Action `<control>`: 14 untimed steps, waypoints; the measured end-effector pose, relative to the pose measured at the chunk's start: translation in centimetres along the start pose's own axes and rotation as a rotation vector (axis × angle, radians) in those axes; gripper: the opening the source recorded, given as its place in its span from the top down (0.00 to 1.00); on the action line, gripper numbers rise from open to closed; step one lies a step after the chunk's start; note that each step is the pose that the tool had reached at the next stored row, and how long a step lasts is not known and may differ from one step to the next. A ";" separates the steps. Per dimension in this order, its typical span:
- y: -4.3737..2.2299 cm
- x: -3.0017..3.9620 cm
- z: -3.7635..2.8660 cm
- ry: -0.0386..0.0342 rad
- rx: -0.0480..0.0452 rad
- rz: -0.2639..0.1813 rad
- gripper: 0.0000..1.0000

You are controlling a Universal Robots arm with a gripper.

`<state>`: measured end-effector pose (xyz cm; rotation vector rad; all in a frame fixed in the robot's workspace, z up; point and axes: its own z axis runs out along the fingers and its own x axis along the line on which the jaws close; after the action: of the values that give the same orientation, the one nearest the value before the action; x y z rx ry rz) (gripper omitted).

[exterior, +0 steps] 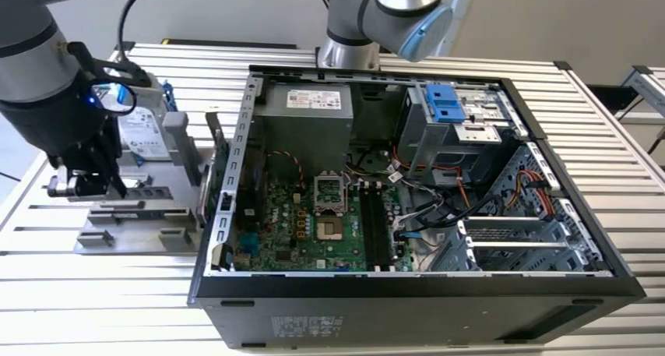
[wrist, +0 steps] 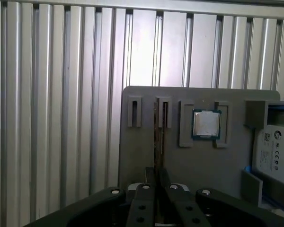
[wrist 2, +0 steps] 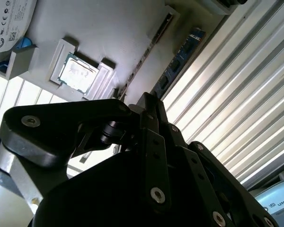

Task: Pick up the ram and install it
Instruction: 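Pick up the ram and move it above insertion slot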

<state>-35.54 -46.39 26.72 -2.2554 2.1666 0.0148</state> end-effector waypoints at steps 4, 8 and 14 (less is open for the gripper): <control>0.00 -0.01 -0.47 -0.0001 0.0001 0.000 1.00; 0.00 -0.02 -0.95 -0.0001 0.0001 0.000 1.00; 0.00 -0.03 -1.60 -0.0001 0.0001 0.000 1.00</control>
<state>-35.55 -46.39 28.32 -2.2553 2.1665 0.0148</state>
